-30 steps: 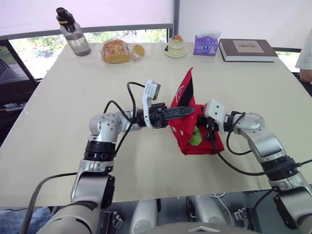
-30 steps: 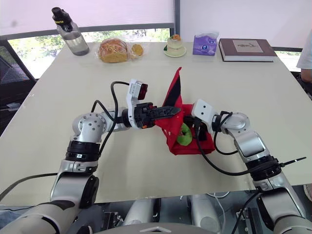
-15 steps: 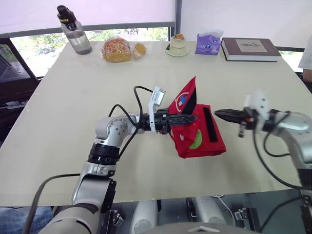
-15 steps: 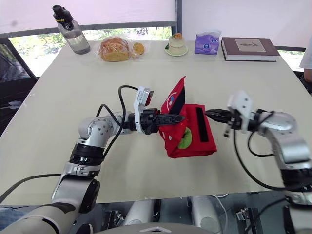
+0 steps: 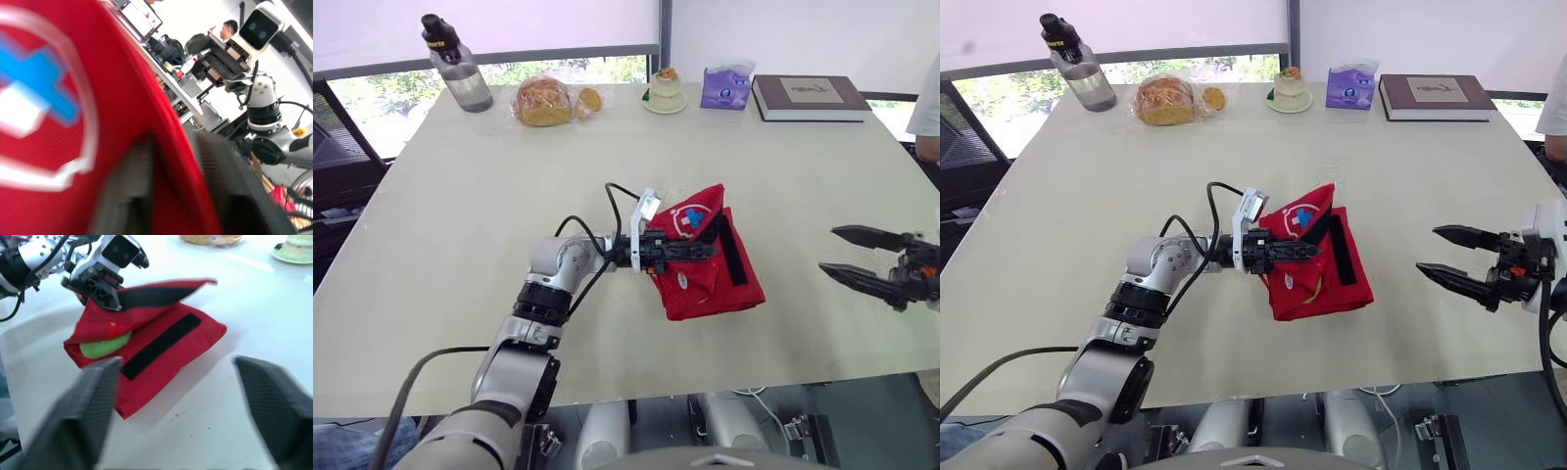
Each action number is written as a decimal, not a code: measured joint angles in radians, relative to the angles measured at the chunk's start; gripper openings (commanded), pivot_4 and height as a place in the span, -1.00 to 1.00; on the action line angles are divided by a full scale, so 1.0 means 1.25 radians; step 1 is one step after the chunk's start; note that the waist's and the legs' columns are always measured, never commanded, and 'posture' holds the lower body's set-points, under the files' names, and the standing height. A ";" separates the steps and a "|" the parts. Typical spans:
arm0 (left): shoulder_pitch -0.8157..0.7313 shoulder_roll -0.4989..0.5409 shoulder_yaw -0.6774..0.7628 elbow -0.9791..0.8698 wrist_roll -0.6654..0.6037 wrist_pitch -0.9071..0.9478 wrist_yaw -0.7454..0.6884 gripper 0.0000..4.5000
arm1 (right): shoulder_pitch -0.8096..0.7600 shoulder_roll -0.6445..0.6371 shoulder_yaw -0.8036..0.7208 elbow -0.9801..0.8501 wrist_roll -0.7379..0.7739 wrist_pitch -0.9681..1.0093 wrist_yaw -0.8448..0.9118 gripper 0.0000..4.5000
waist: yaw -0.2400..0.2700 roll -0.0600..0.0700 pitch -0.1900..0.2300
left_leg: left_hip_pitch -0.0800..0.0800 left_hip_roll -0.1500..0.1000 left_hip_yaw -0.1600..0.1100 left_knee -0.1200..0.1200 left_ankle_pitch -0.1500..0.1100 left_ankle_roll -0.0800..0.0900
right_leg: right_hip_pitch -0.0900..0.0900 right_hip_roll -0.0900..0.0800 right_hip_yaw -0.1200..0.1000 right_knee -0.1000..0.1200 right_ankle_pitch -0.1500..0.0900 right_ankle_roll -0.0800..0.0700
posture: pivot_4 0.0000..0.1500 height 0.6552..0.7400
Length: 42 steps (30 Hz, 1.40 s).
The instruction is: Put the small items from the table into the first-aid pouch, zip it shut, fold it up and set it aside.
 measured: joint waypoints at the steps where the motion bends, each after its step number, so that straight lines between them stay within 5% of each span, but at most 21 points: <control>1: -0.002 -0.004 -0.002 0.005 0.001 -0.005 -0.011 0.59 | 0.016 0.006 -0.015 -0.011 0.006 0.002 -0.013 1.00 | 0.001 0.000 0.000 | 0.000 0.000 0.000 0.000 0.000 0.000 | 0.000 0.000 0.000 0.000 0.000 0.000 | 1.00 1.00; 3: -0.004 -0.009 -0.002 0.010 0.003 -0.010 -0.023 0.97 | 0.035 0.012 -0.024 -0.028 0.012 0.005 -0.031 1.00 | 0.001 0.000 0.000 | 0.000 0.000 0.000 0.000 0.000 0.000 | 0.000 0.000 0.000 0.000 0.000 0.000 | 1.00 1.00; 4: -0.005 -0.011 -0.002 0.010 0.005 -0.012 -0.031 0.99 | 0.043 0.012 -0.025 -0.037 0.017 0.007 -0.038 1.00 | 0.001 0.000 0.000 | 0.000 0.000 0.000 0.000 0.000 0.000 | 0.000 0.000 0.000 0.000 0.000 0.000 | 1.00 1.00; 18: -0.006 -0.015 -0.011 0.013 0.031 -0.010 -0.049 0.99 | 0.083 0.009 -0.056 -0.049 0.055 0.011 -0.030 1.00 | 0.003 0.000 0.000 | 0.000 0.000 0.000 0.000 0.000 0.000 | 0.000 0.000 0.000 0.000 0.000 0.000 | 1.00 1.00; 29: 0.012 0.034 -0.198 -0.124 0.262 -0.266 -0.043 0.99 | 0.105 0.009 -0.071 -0.036 0.042 -0.031 -0.010 1.00 | 0.006 0.000 0.000 | 0.001 0.000 0.000 0.001 0.000 0.000 | 0.001 0.000 0.002 0.000 0.000 0.000 | 1.00 1.00; 33: 0.015 0.054 -0.240 -0.128 0.320 -0.344 -0.075 0.48 | 0.106 0.010 -0.071 -0.036 0.040 -0.036 -0.010 1.00 | 0.006 0.000 0.000 | 0.001 0.000 0.001 0.001 0.000 0.000 | 0.001 0.000 0.002 0.000 -0.001 -0.001 | 1.00 1.00; 40: 0.015 0.042 -0.256 -0.092 0.326 -0.371 -0.142 -0.96 | 0.122 0.012 -0.071 -0.040 0.039 -0.041 -0.015 1.00 | 0.006 0.000 0.000 | 0.001 0.000 0.000 0.000 0.000 0.000 | 0.001 0.000 0.001 0.000 0.000 -0.001 | 1.00 1.00; 42: 0.012 0.025 -0.243 -0.080 0.311 -0.362 -0.150 -0.99 | 0.125 0.012 -0.071 -0.043 0.039 -0.042 -0.017 1.00 | 0.006 0.000 0.000 | 0.001 0.000 0.000 0.000 0.000 0.000 | 0.001 0.000 0.001 0.000 0.000 0.000 | 1.00 1.00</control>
